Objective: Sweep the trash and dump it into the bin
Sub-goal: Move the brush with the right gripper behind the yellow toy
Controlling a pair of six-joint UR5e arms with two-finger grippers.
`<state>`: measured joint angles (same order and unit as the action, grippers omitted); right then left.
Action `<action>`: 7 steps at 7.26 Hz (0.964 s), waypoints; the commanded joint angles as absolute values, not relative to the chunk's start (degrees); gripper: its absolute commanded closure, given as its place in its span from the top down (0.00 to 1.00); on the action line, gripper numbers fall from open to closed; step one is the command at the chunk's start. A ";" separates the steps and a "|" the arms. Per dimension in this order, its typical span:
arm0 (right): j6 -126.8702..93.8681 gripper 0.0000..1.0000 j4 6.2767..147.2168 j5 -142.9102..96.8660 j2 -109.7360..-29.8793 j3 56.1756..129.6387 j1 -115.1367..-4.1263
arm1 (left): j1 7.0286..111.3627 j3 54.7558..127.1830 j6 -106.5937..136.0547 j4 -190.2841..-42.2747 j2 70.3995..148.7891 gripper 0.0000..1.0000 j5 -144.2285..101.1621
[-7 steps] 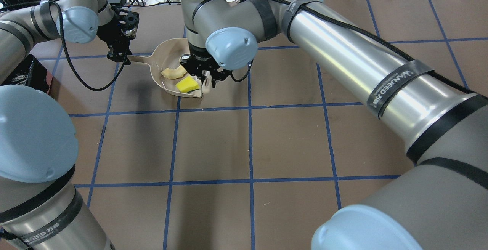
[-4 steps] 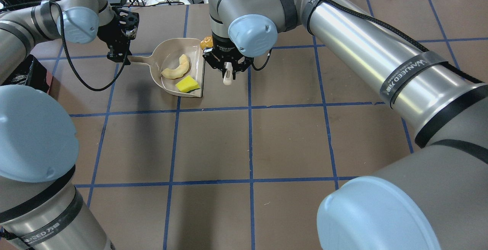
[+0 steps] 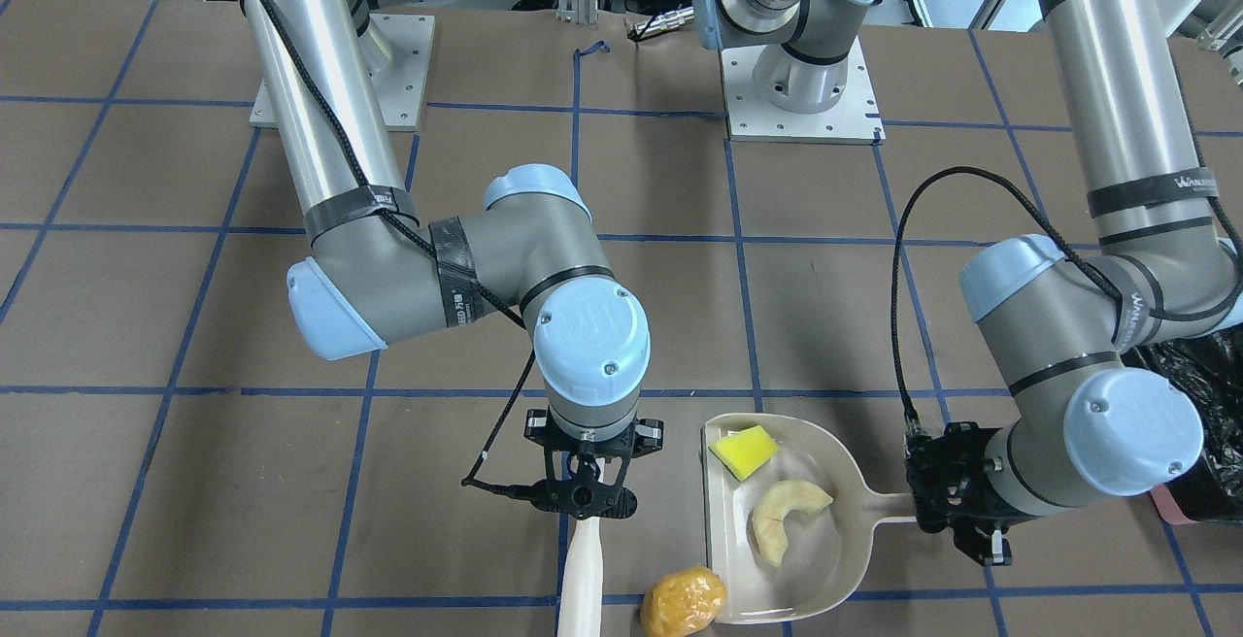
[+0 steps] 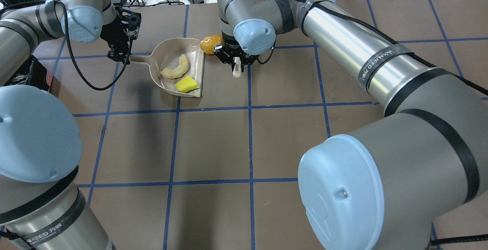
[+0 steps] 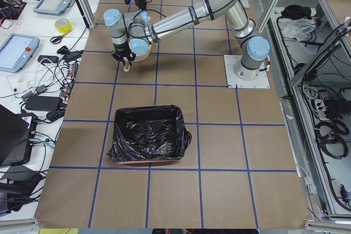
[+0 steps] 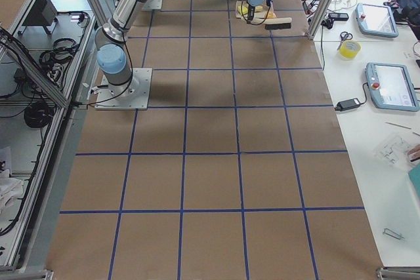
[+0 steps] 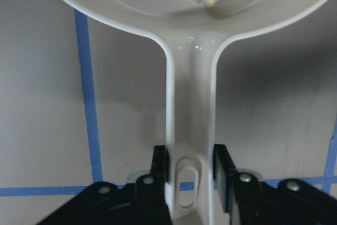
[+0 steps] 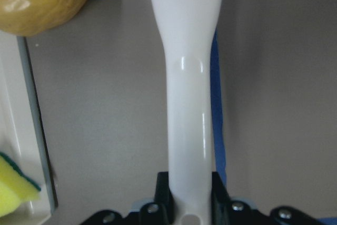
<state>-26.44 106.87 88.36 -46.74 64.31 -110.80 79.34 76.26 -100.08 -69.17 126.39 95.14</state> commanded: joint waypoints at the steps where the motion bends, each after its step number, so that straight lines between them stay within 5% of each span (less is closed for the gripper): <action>1: -24.88 0.00 107.05 89.47 -43.52 61.18 -110.74 | 79.54 76.20 -100.02 -69.17 126.39 0.26 95.36; 7: -25.31 0.00 106.96 88.60 -41.92 60.12 -113.63 | 79.54 74.79 -100.02 -69.35 126.56 0.17 95.36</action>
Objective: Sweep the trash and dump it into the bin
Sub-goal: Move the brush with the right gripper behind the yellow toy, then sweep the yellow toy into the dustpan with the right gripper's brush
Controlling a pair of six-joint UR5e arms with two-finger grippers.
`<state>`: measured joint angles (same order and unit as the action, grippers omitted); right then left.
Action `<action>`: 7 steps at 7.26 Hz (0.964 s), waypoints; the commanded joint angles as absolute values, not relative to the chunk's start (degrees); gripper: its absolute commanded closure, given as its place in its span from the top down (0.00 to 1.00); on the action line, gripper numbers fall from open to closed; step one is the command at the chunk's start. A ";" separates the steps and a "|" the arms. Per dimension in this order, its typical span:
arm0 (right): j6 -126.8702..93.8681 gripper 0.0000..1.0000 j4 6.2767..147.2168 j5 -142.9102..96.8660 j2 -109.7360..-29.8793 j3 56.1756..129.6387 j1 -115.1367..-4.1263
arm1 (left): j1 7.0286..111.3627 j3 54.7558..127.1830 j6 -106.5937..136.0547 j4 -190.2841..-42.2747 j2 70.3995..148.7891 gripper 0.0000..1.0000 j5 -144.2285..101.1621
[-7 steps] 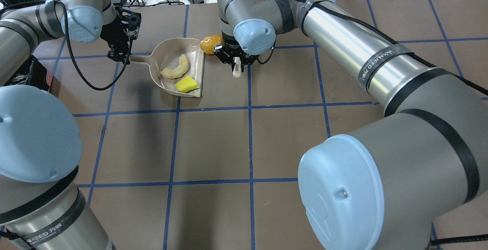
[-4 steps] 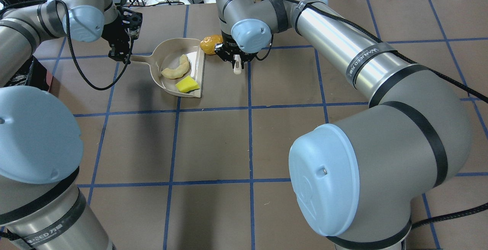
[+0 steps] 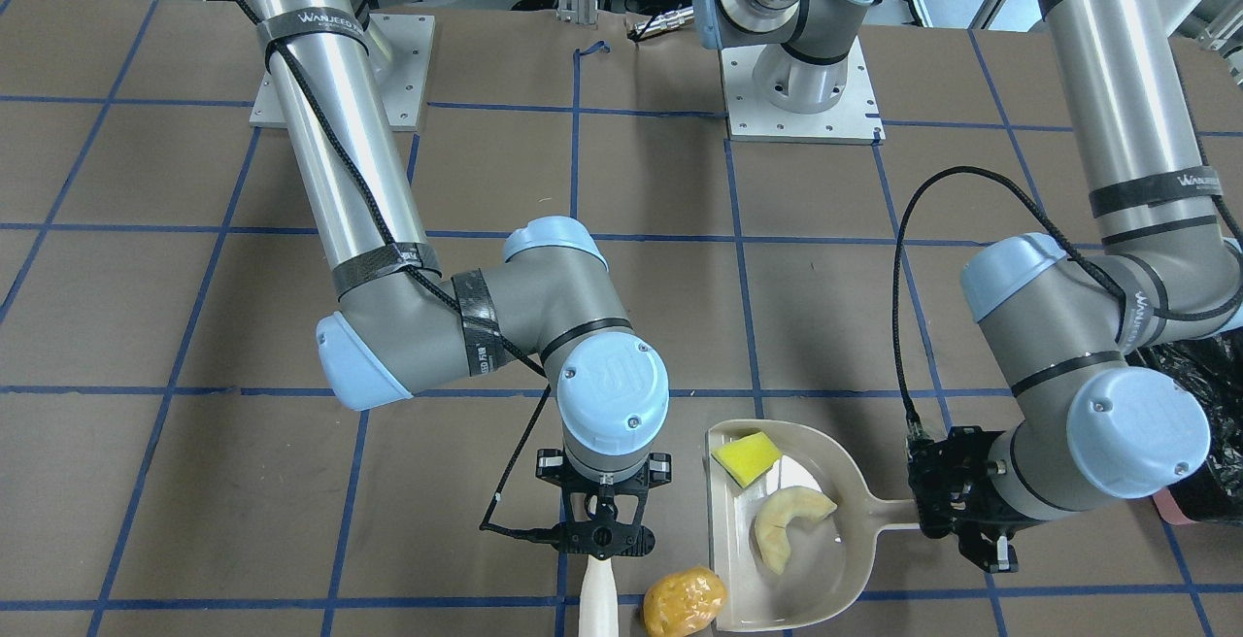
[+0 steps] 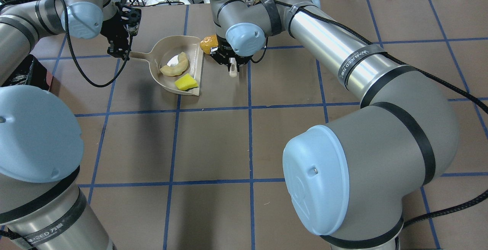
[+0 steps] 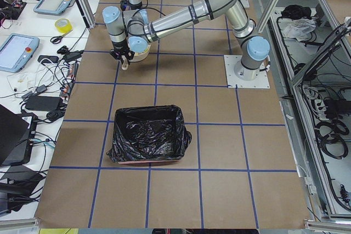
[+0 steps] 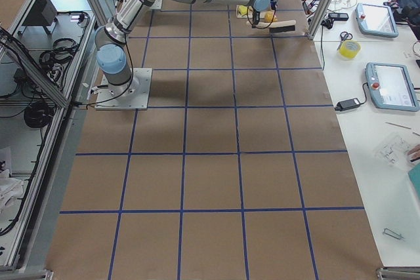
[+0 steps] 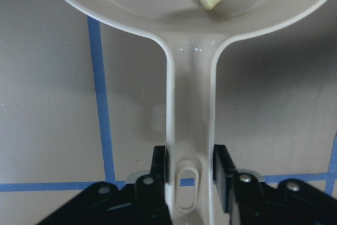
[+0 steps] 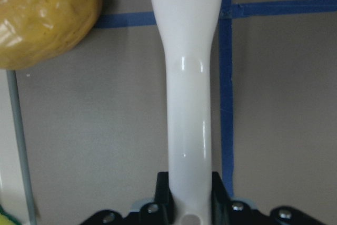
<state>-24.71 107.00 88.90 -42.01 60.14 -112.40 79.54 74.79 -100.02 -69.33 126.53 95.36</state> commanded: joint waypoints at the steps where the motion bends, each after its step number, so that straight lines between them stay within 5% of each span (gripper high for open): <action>1: -25.83 0.00 106.96 88.59 -41.92 60.12 -114.43 | 79.54 74.79 -100.02 -69.35 126.56 0.17 95.36; 7: -34.79 0.00 106.44 86.94 -42.27 60.03 -121.45 | 79.54 74.97 -100.02 -69.26 126.56 0.17 95.19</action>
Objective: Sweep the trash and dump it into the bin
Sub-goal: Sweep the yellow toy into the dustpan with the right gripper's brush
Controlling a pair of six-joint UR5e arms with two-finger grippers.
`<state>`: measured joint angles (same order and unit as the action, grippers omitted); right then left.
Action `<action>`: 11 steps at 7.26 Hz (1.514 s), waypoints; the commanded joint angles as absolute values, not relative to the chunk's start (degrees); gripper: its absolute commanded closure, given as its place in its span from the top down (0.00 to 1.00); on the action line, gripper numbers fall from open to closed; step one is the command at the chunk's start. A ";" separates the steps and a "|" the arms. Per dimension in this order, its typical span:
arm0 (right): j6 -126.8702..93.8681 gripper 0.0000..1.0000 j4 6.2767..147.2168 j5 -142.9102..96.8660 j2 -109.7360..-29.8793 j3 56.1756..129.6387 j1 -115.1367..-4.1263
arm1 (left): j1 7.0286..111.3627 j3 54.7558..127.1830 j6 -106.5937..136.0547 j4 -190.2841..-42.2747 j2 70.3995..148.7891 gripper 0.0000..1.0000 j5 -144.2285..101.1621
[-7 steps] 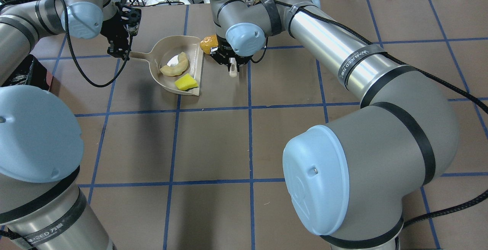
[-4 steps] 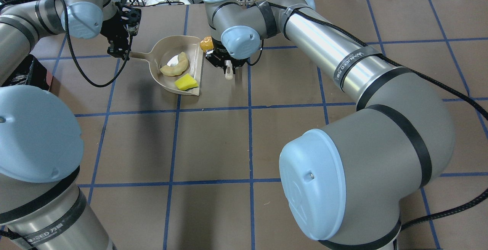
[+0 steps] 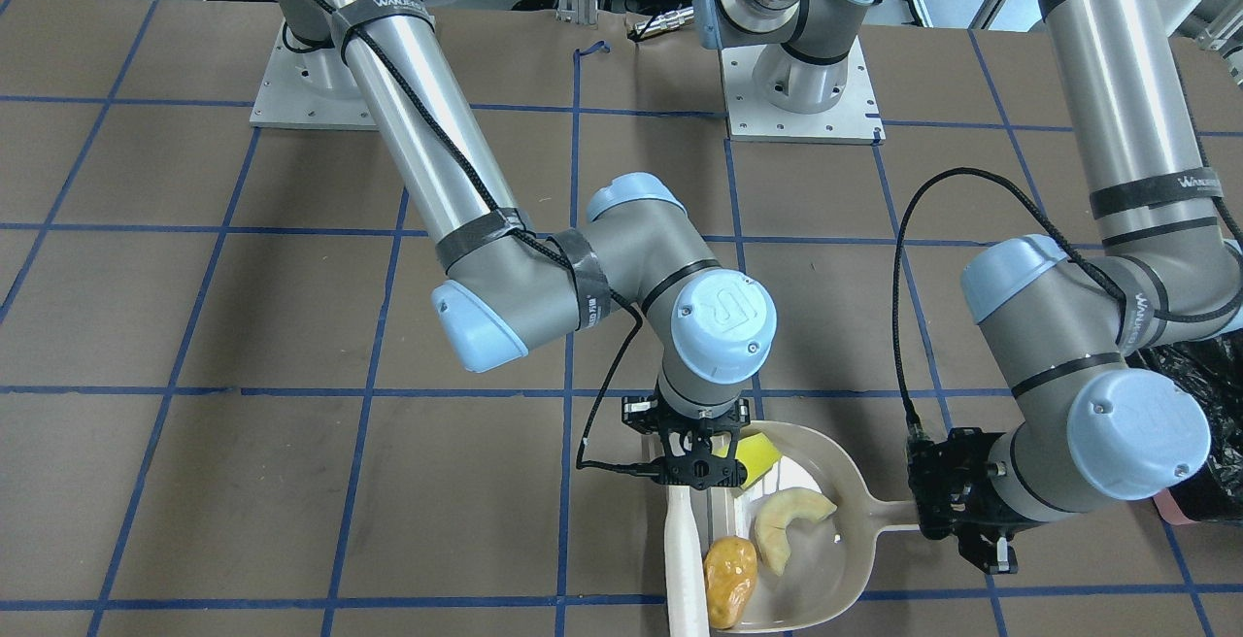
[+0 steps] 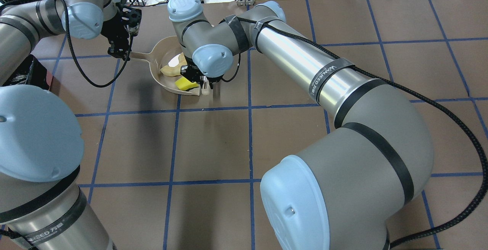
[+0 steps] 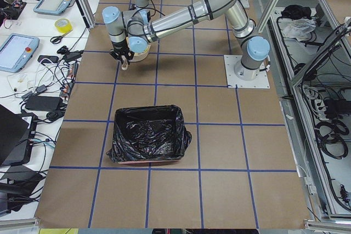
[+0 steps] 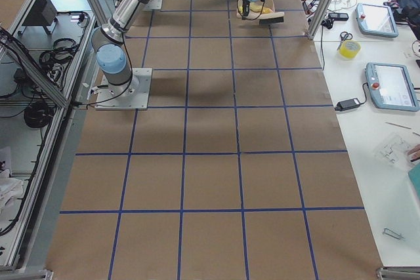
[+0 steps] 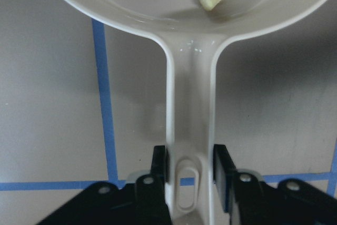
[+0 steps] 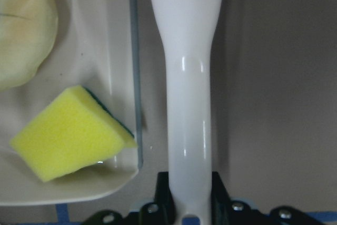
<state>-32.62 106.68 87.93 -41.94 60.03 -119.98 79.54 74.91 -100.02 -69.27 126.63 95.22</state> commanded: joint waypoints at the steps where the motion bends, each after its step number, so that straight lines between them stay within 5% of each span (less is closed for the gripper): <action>1: -36.63 0.00 106.26 86.58 -42.36 60.03 -122.25 | 79.45 74.97 -100.02 -69.26 126.56 0.16 95.10; 8: -36.05 0.00 95.76 84.99 -49.90 60.99 -116.49 | 78.93 75.32 -100.37 -69.26 126.30 0.14 93.00; 11: -25.09 0.00 93.34 85.08 -59.81 71.23 -105.86 | 76.30 75.41 -100.98 -69.69 125.34 0.08 89.22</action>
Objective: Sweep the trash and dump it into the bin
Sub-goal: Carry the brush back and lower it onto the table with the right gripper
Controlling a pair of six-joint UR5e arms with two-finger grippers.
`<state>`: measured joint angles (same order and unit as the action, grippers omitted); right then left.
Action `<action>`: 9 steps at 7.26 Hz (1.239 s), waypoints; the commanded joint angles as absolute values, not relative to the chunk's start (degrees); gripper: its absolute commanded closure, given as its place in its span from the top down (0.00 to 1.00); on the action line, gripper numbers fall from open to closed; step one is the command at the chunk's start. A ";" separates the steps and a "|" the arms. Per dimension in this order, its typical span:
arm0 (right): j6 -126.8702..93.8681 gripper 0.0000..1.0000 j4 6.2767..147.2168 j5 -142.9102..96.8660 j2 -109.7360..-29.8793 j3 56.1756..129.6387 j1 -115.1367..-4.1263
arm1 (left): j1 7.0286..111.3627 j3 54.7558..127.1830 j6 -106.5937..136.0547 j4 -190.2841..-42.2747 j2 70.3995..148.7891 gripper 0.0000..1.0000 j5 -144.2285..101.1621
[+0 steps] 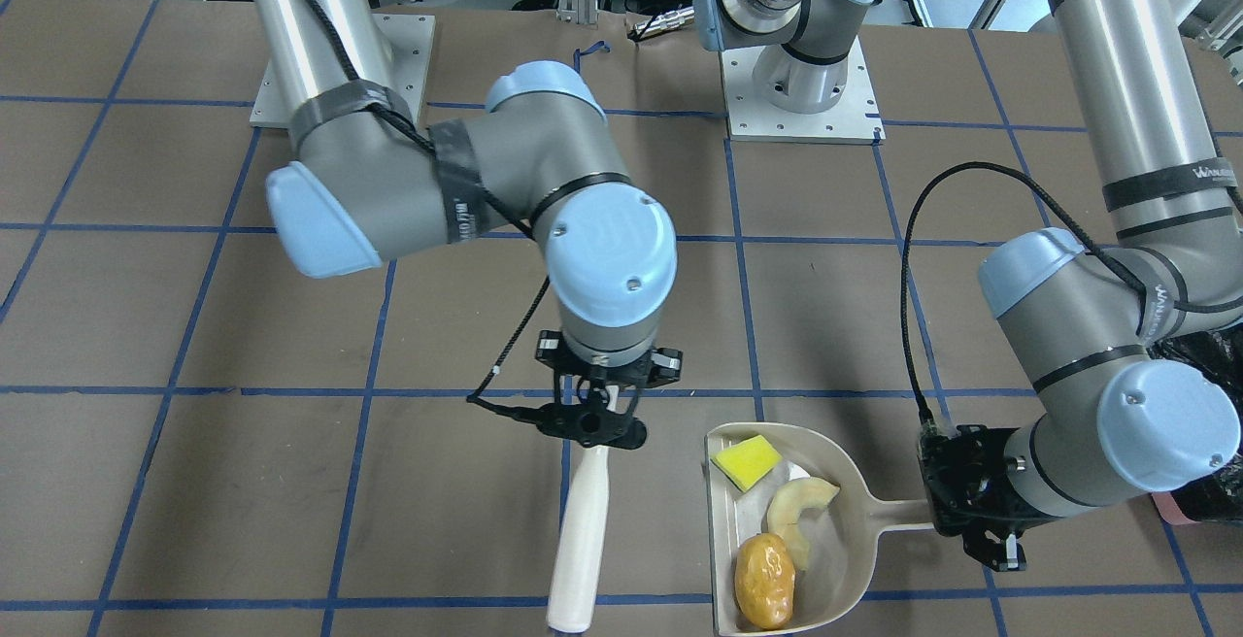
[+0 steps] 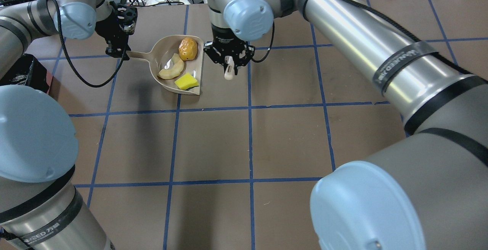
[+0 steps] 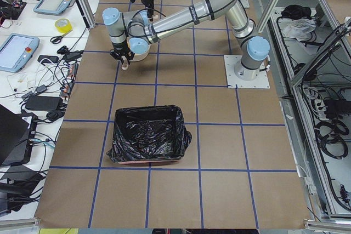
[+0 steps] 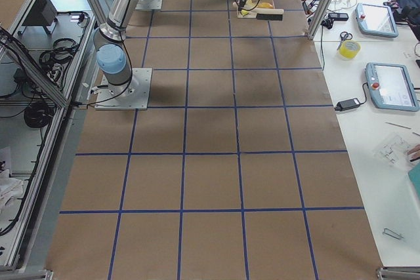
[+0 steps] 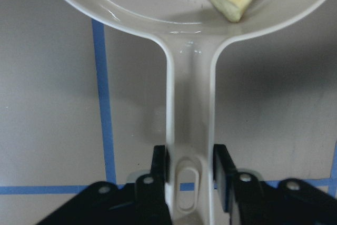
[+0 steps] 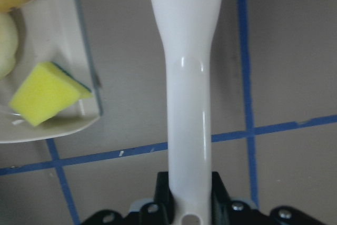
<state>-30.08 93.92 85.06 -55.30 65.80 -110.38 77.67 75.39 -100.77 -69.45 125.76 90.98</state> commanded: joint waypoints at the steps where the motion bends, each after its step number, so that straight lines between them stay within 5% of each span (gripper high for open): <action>1: -20.52 0.00 93.69 85.17 -64.73 77.28 -102.43 | 75.07 75.50 -100.99 -70.05 125.16 0.05 86.16; 3: -11.91 0.00 96.14 85.25 -72.39 88.37 -96.10 | 74.44 75.50 -100.99 -70.14 125.16 0.05 85.69; 9: 21.16 0.00 97.43 92.62 -76.56 95.88 -69.64 | 72.87 75.41 -101.16 -70.22 124.72 0.00 83.69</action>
